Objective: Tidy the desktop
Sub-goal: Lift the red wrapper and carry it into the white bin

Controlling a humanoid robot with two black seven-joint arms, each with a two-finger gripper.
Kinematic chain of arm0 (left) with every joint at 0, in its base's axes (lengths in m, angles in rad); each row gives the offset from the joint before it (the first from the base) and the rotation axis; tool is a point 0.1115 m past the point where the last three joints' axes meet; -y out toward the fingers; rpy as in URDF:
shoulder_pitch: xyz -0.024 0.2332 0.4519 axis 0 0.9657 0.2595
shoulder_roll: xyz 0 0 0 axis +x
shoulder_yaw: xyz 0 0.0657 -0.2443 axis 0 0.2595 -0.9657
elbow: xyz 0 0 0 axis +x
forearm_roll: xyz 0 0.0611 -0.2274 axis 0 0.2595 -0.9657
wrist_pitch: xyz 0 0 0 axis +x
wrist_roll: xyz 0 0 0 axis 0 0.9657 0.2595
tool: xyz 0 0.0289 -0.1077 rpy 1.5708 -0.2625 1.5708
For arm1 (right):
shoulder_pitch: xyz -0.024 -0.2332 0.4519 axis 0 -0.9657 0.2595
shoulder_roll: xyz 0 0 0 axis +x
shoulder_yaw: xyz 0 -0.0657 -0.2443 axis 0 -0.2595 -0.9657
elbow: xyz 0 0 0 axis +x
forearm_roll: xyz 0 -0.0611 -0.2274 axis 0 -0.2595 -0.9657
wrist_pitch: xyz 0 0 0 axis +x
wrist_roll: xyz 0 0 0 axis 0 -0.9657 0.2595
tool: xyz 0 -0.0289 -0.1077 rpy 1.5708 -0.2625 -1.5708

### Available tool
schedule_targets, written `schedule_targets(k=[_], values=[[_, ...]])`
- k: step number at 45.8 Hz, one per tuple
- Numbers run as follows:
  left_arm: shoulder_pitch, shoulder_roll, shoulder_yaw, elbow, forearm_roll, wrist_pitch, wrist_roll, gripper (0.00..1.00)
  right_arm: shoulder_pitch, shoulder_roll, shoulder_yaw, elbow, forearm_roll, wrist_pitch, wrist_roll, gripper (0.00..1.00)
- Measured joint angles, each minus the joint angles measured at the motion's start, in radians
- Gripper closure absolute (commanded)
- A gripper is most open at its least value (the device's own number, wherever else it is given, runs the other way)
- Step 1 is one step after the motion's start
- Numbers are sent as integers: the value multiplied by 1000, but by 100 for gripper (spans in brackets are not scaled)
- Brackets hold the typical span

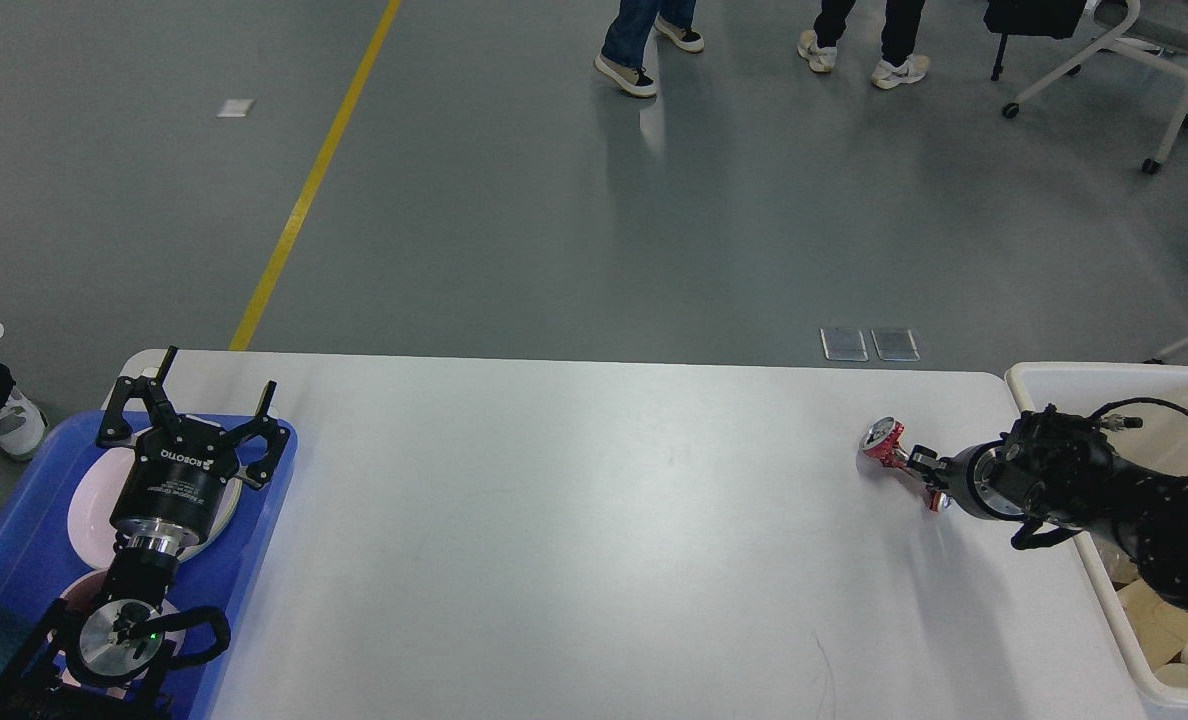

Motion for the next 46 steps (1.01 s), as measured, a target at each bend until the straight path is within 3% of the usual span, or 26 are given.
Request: schedule_targets(k=[6,12,18,28,37,46], values=[[0,0,0,0,0,0,0,4,159,-74,-21,171,-1,19,-10,100],[0,0,0,0,0,0,0,4,353,-112,-107,329,-3,119,-19,100],[0,0,0,0,0,0,0,4,570,-111,-214,498,-5,194,-23,100],[0,0,0,0,0,-1,0,4,878,-47,-320,774,-11,216,-62,100],[0,0,0,0,0,-1,1,4,1060,-9,-350,925,-12,278,-71,100],[0,0,0,0,0,-1,0,4,1096,-35,-361,968,-13,283,-74,100]])
